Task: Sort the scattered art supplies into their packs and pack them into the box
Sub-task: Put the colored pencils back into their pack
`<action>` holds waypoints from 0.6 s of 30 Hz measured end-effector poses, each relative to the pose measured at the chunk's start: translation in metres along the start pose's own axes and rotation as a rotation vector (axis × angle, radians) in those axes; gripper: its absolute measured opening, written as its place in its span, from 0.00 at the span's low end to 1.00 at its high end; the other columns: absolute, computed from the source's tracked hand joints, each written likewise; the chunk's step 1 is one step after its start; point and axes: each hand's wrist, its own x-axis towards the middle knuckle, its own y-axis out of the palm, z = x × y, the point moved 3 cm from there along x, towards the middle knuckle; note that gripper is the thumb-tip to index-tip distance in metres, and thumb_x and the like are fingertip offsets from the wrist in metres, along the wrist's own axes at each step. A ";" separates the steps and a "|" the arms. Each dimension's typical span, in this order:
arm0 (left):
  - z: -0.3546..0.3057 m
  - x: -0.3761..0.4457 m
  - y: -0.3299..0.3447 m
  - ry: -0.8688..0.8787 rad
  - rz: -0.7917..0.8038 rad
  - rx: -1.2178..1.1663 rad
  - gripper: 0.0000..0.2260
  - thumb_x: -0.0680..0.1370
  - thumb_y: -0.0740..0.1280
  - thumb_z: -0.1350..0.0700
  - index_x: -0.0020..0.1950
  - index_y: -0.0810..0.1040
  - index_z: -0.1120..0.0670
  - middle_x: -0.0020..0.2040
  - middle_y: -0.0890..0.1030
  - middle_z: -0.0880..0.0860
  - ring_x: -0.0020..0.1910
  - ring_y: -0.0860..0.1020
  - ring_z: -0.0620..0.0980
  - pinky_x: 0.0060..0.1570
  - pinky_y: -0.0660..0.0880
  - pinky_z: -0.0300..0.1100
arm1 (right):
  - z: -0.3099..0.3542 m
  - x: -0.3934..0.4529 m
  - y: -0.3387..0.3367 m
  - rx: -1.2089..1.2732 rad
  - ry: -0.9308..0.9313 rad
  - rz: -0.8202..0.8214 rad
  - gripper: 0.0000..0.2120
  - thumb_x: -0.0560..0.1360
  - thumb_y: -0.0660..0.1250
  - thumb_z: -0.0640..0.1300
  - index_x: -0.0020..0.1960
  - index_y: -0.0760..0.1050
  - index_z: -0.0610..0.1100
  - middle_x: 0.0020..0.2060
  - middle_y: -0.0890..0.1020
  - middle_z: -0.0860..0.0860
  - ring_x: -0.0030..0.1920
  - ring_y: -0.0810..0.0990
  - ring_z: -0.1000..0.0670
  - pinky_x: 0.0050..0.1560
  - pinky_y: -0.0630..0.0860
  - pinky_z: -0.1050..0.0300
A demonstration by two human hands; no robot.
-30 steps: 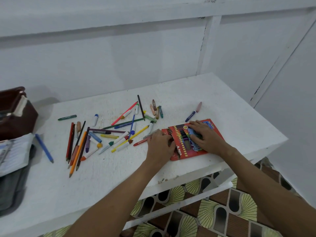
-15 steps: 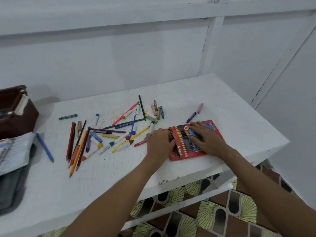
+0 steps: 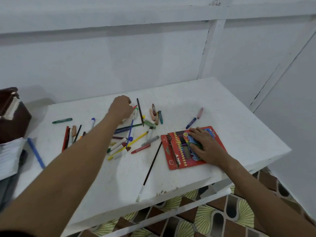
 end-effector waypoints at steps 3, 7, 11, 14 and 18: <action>0.019 0.026 0.007 0.006 0.118 0.099 0.17 0.78 0.64 0.56 0.67 0.74 0.57 0.65 0.75 0.57 0.65 0.72 0.56 0.64 0.68 0.47 | -0.002 0.001 0.001 -0.001 0.009 0.013 0.27 0.79 0.57 0.57 0.75 0.60 0.49 0.75 0.60 0.54 0.76 0.52 0.53 0.72 0.49 0.58; 0.026 0.035 0.023 0.004 0.192 0.128 0.16 0.78 0.65 0.54 0.65 0.76 0.57 0.63 0.77 0.57 0.62 0.74 0.57 0.60 0.70 0.45 | -0.003 0.002 0.001 -0.010 0.019 0.012 0.31 0.75 0.53 0.62 0.75 0.61 0.50 0.75 0.61 0.54 0.76 0.53 0.52 0.73 0.52 0.55; 0.028 0.036 0.031 0.004 0.165 0.088 0.11 0.77 0.64 0.58 0.54 0.82 0.60 0.52 0.82 0.59 0.51 0.78 0.57 0.46 0.71 0.43 | -0.002 0.003 0.000 0.003 0.017 -0.004 0.30 0.75 0.55 0.61 0.74 0.61 0.51 0.74 0.62 0.54 0.75 0.54 0.53 0.73 0.53 0.55; 0.028 0.039 0.025 -0.011 0.177 0.076 0.08 0.76 0.65 0.60 0.48 0.81 0.62 0.49 0.82 0.60 0.44 0.76 0.55 0.42 0.70 0.43 | -0.002 0.004 0.001 0.022 0.024 -0.013 0.30 0.75 0.56 0.61 0.74 0.61 0.51 0.74 0.62 0.55 0.76 0.54 0.53 0.72 0.51 0.57; 0.012 0.039 0.004 0.132 0.033 0.096 0.09 0.74 0.68 0.56 0.51 0.80 0.60 0.49 0.79 0.57 0.45 0.75 0.53 0.45 0.72 0.43 | -0.001 0.003 0.000 0.034 0.026 -0.022 0.30 0.75 0.55 0.61 0.74 0.61 0.51 0.74 0.61 0.55 0.75 0.54 0.53 0.73 0.51 0.56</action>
